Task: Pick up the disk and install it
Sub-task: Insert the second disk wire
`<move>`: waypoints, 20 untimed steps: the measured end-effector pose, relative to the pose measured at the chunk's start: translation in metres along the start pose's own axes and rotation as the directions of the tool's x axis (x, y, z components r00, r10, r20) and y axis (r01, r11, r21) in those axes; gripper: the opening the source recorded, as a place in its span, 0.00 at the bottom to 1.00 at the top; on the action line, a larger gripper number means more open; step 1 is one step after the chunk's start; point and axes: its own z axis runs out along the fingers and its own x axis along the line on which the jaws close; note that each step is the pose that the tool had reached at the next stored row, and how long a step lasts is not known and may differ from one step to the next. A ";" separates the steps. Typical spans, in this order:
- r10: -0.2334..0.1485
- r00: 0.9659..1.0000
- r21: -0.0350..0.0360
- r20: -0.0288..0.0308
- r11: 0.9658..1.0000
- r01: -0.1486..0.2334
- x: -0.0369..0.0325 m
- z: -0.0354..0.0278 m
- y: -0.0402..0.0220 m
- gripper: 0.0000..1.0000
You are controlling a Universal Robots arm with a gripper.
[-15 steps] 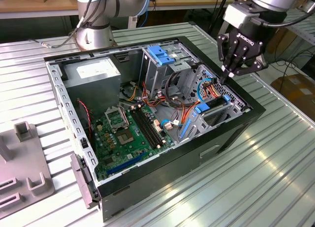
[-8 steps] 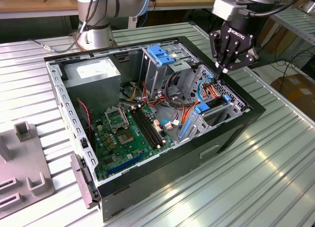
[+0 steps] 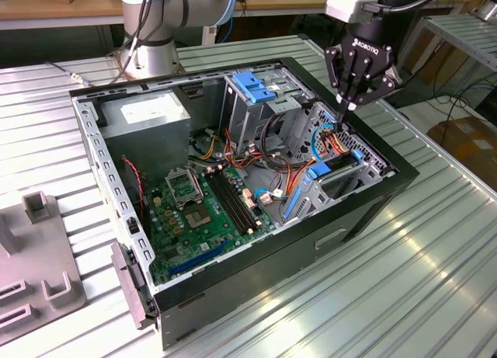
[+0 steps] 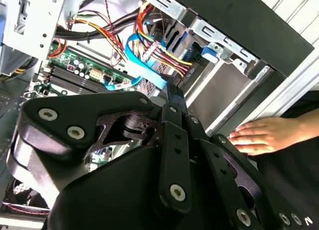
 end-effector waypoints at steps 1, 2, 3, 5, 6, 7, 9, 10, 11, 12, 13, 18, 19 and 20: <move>0.000 1.000 0.000 0.000 1.000 0.000 -0.0002 0.0008 0.0000 0.10; 0.000 1.000 0.000 0.000 1.000 0.000 -0.0004 0.0020 -0.0001 0.10; 0.000 1.000 0.000 0.000 1.000 0.000 -0.0008 0.0036 -0.0001 0.10; 0.000 1.000 0.000 -0.001 1.000 0.000 -0.0017 0.0057 -0.0002 0.10; 0.000 1.000 0.000 -0.002 1.000 0.000 -0.0022 0.0065 -0.0002 0.11; 0.000 1.000 0.000 -0.003 1.000 0.000 -0.0026 0.0071 -0.0002 0.11; 0.000 1.000 0.000 -0.013 1.000 0.000 -0.0036 0.0081 -0.0002 0.23; 0.000 1.000 0.000 -0.017 1.000 0.000 -0.0044 0.0088 -0.0003 0.29; 0.000 1.000 0.000 -0.018 1.000 0.000 -0.0050 0.0093 -0.0003 0.36; 0.000 1.000 0.000 -0.019 1.000 0.000 -0.0059 0.0098 -0.0003 0.36; 0.000 1.000 0.000 -0.020 1.000 0.000 -0.0063 0.0104 -0.0003 0.36; 0.001 0.999 0.000 -0.039 1.000 -0.001 -0.0077 0.0156 -0.0004 0.36; 0.001 0.999 -0.001 -0.044 1.000 -0.001 -0.0078 0.0160 -0.0004 0.36; 0.001 0.999 -0.001 -0.049 1.000 -0.001 -0.0078 0.0162 -0.0004 0.35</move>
